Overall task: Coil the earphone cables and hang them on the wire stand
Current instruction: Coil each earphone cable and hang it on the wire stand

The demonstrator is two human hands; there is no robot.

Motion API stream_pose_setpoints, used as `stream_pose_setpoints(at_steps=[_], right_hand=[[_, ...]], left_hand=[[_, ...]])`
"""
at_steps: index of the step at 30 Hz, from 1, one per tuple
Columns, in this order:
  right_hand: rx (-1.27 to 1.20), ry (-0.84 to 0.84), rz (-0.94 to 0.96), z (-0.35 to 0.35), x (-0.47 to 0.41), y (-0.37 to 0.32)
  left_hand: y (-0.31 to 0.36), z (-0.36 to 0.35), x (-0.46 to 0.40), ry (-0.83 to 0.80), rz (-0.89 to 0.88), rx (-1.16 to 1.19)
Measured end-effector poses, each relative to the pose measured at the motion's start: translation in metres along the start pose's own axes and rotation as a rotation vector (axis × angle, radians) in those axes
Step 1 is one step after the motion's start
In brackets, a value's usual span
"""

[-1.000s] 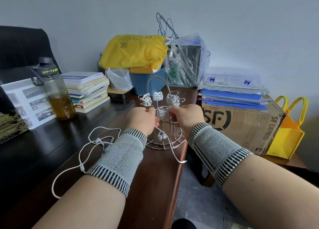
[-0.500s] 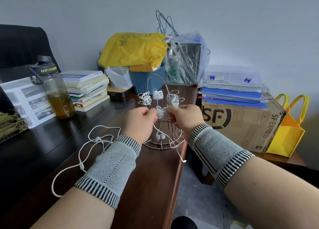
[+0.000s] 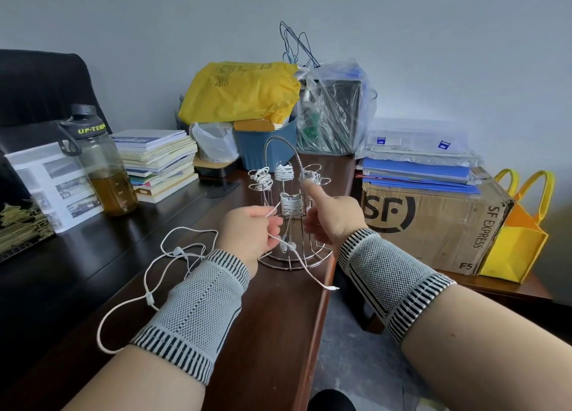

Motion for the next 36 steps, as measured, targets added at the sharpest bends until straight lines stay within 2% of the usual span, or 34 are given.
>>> stream_pose_setpoints(at_steps=[2, 8, 11, 23, 36], right_hand=[[0.018, -0.001, -0.006, 0.0, 0.002, -0.003], [0.031, -0.07, -0.061, -0.003, 0.002, -0.012], [0.04, -0.092, -0.08, -0.003, 0.002, -0.012], [-0.129, -0.102, -0.09, -0.008, -0.002, -0.013], [-0.181, -0.066, -0.055, -0.007, -0.008, -0.016]], left_hand=[[-0.005, -0.001, 0.0, 0.004, 0.089, 0.065], [0.001, -0.006, 0.0, -0.088, 0.17, -0.133], [-0.001, -0.008, 0.0, -0.142, 0.206, -0.158], [0.007, -0.009, -0.005, -0.077, 0.121, -0.043], [0.016, -0.005, -0.004, -0.009, 0.053, -0.11]])
Point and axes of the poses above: each hand's wrist, its own x-axis away from the middle knuckle, its own z-axis out of the back of the hand, y = z × x, the point moved 10 cm from there along -x, towards the middle knuckle, and after that the axes turned 3 degrees about x, right-handed, at the moved point
